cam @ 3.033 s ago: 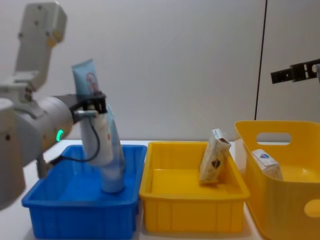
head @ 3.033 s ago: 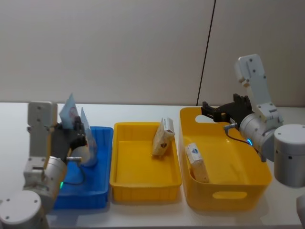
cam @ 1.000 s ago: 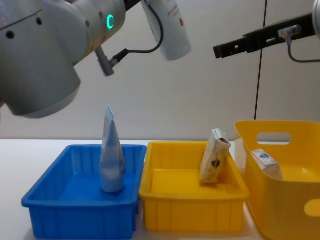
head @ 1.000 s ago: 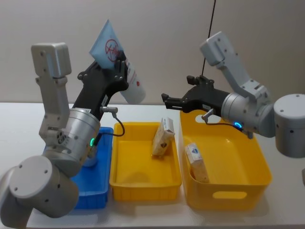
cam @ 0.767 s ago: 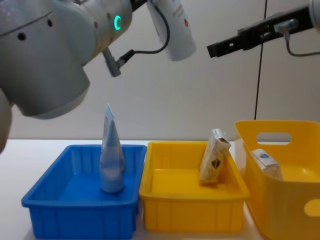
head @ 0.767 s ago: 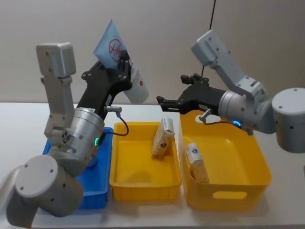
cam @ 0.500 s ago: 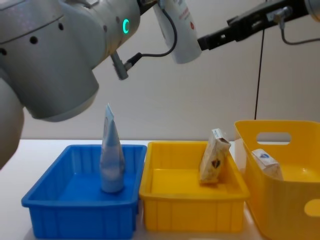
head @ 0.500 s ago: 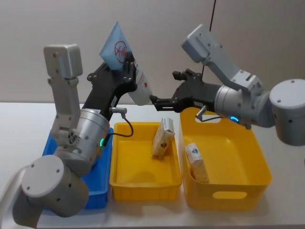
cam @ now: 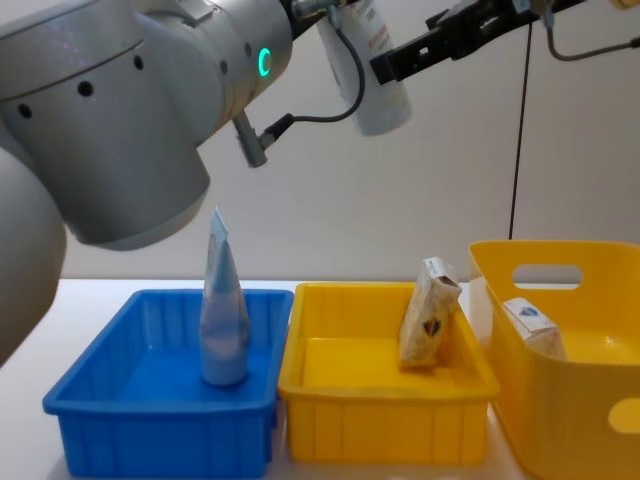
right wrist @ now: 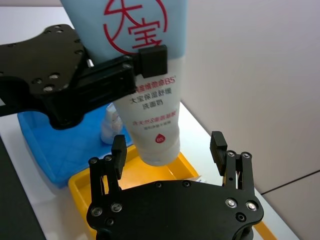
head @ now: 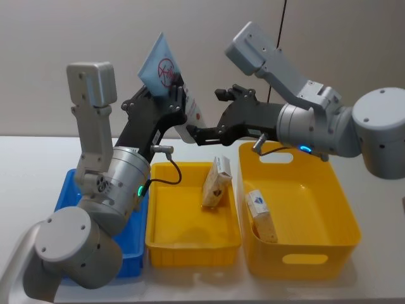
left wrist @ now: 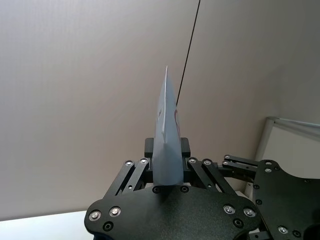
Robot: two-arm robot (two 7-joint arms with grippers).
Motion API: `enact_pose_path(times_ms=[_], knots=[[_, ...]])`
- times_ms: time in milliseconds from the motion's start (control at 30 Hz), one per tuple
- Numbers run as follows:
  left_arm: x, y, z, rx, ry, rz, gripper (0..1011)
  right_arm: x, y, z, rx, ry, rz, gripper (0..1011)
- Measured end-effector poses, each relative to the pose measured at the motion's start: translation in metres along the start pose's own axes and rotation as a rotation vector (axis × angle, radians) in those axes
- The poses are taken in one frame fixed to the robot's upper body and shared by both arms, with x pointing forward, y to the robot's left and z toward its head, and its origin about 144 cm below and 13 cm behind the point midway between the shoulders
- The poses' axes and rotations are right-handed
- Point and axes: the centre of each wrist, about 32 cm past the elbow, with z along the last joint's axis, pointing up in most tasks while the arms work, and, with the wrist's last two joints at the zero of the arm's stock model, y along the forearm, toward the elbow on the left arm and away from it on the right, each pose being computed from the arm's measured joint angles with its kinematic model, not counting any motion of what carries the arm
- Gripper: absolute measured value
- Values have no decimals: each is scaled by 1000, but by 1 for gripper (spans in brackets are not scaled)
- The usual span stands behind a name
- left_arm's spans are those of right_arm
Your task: Bimanual collaborative sorting of washing and personal care products
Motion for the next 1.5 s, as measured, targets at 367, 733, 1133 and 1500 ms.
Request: enact_pose_path(times_ms=[367,733,1133,1500], knots=[[0,-1,-1,2,9,-13,239,0,9,5,-12,-1,41,1002],[0,-1,1,-4,19,-37,239,0,22,8,-10,-7,61,1002],[-1,2,6,-8,28,-68,239,0,31,9,-7,-20,57,1002],[-1,4,8,-9,32,-78,239,-1,35,9,-8,-25,56,810]])
